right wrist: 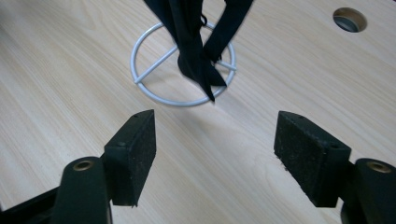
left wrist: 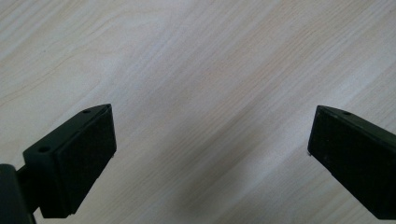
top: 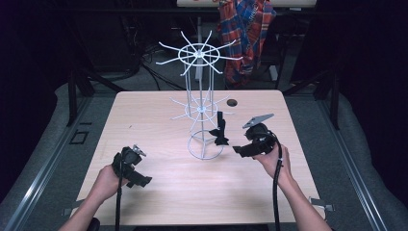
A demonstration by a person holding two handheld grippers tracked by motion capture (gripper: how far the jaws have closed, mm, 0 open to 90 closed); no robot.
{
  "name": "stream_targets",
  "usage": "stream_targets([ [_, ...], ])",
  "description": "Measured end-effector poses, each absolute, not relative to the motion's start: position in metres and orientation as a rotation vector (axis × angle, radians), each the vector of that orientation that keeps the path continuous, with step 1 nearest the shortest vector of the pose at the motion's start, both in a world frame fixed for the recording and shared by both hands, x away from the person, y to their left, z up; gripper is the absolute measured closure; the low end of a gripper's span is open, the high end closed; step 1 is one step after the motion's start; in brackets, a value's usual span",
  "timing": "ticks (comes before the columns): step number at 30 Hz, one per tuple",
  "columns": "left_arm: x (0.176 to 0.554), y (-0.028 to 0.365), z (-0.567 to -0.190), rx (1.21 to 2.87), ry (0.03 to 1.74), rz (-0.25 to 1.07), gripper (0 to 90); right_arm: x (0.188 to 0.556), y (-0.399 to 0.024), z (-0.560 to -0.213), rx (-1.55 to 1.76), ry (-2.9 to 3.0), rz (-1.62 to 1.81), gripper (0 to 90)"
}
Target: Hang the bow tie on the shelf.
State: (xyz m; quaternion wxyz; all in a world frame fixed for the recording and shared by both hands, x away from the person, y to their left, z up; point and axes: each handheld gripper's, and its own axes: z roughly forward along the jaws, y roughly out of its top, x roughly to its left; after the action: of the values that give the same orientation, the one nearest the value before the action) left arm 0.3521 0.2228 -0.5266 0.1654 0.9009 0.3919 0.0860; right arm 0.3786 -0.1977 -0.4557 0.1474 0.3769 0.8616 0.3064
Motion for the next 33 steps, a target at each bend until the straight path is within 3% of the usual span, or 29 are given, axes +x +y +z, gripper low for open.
stream_targets([
  [9,0.352,0.224,-0.526,2.560,1.117,0.247,1.1,0.369,-0.212,-0.448,1.124,2.474,0.866,16.9],
  [19,0.351,0.223,-0.525,2.555,1.118,0.253,1.1,0.356,-0.230,-0.464,1.226,2.531,0.758,4.8],
  [28,0.352,0.222,-0.527,2.555,1.122,0.253,1.1,0.343,-0.231,-0.484,1.192,2.622,0.567,0.2],
  [33,0.354,0.219,-0.528,2.566,1.127,0.247,1.1,0.353,-0.228,-0.502,1.140,2.730,0.405,3.6],
])
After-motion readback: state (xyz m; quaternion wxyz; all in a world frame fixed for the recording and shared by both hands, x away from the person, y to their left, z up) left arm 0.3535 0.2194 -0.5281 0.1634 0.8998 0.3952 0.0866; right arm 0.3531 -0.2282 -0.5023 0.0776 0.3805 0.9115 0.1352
